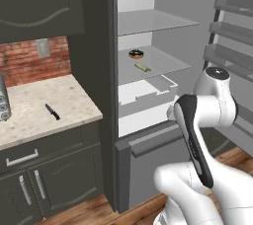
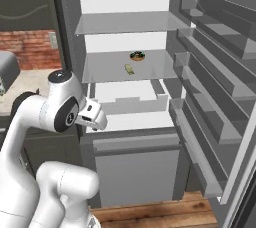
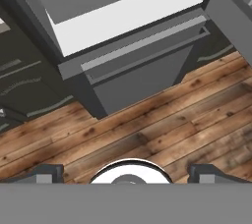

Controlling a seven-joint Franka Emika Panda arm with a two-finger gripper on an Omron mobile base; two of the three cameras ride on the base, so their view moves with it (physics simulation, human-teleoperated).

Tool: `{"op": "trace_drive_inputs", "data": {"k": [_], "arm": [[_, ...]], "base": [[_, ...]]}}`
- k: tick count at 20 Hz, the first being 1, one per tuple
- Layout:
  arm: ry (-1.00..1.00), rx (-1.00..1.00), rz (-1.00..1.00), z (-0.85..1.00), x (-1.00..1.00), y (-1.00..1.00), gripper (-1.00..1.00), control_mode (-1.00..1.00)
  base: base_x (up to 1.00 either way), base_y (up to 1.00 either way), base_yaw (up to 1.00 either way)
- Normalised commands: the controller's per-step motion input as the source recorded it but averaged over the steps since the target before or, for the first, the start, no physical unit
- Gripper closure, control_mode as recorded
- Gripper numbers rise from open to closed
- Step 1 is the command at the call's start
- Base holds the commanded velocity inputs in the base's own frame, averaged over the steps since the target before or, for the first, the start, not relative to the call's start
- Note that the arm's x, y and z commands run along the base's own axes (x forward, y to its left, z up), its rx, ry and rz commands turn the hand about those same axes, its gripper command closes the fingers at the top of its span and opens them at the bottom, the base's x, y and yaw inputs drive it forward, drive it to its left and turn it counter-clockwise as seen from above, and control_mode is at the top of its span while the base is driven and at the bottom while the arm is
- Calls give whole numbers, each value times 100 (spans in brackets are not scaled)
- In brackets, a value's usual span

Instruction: Retrieve the butter from the fridge and place it on a plate on the dining table. Then retrieve the butter knife by the fridge and place it near the plate.

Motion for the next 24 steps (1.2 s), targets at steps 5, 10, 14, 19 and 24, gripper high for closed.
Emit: {"op": "trace_drive_inputs", "data": {"k": [5,10,14,19,24], "arm": [[0,0,1,3,0,0,-100,-100],[0,0,1,4,2,0,-100,100],[0,0,0,0,0,0,-100,100],[0,0,0,0,0,0,-100,100],[0,0,0,0,0,0,-100,100]], "base": [[0,0,0],[11,0,8],[22,-8,14],[36,-29,17],[62,-18,11]]}}
